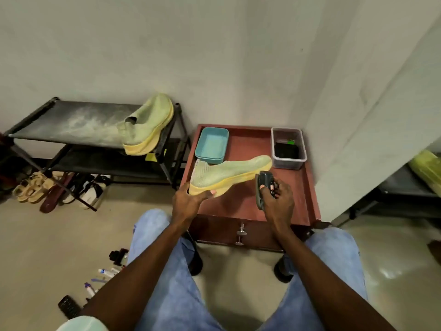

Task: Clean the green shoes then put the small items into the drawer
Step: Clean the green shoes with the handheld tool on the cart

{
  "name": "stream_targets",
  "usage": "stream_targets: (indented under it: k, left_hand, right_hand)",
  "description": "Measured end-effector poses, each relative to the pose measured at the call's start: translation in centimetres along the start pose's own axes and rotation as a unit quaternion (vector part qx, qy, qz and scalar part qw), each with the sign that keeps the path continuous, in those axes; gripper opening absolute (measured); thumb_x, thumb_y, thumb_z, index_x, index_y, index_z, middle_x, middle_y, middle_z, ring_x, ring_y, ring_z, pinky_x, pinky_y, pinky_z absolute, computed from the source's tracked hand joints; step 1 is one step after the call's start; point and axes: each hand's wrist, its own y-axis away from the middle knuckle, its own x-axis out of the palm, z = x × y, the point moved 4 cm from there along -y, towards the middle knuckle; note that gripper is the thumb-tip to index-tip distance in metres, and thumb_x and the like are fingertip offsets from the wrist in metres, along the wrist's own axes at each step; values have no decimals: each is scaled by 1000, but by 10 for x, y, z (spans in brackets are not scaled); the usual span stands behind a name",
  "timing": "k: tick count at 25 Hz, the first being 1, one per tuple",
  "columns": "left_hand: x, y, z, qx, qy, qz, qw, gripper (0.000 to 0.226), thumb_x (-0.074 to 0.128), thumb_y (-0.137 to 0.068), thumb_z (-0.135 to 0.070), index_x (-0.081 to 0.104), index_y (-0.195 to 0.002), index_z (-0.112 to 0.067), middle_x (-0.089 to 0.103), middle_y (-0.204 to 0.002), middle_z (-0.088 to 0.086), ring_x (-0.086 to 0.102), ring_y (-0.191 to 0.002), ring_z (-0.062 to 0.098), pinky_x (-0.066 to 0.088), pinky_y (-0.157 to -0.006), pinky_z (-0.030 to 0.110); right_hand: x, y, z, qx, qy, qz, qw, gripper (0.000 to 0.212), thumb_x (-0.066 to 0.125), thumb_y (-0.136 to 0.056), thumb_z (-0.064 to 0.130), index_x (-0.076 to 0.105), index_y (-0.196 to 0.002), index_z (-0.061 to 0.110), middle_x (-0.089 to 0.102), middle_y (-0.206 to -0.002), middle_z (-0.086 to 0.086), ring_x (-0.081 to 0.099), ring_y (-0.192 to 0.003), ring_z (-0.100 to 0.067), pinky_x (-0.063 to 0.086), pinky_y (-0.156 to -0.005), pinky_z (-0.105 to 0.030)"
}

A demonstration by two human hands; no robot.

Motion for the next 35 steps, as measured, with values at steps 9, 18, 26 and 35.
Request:
stream_targets:
  k: [9,18,26,35]
  left_hand:
    - [60,-24,43,-208,75,224,949,51,83,-71,-14,63,-118,-11,72,-111,1,65,-109,20,48,-102,39]
    - [62,-22,36,-131,29,189,973,72,93,-55,-19,62,-119,-11,74,-101,-2,70,-97,19,55,-86,32]
    - [59,-19,34,-98,-8,171,980,67,92,-57,-24,63,-115,-12,73,-99,-3,70,-93,19,58,-79,32]
    - [60,-15,34,-114,18,169,979,54,89,-60,-18,66,-108,-12,75,-95,1,70,-88,20,58,-79,38]
  right_hand:
    - [28,-2,-1,-164,190,80,965,60,59,-76,42,59,-127,11,54,-110,-10,56,-94,-25,55,-72,-36]
    - [48,8,18,-199,191,114,954,53,71,-70,30,68,-116,4,53,-100,-15,53,-90,-29,51,-77,-35]
    - [39,1,10,-122,169,144,967,53,74,-73,32,66,-117,4,52,-104,-11,54,-96,-29,53,-79,-43]
    - [49,12,19,-135,172,191,957,50,73,-73,32,67,-114,5,53,-102,-11,55,-94,-28,52,-78,-38]
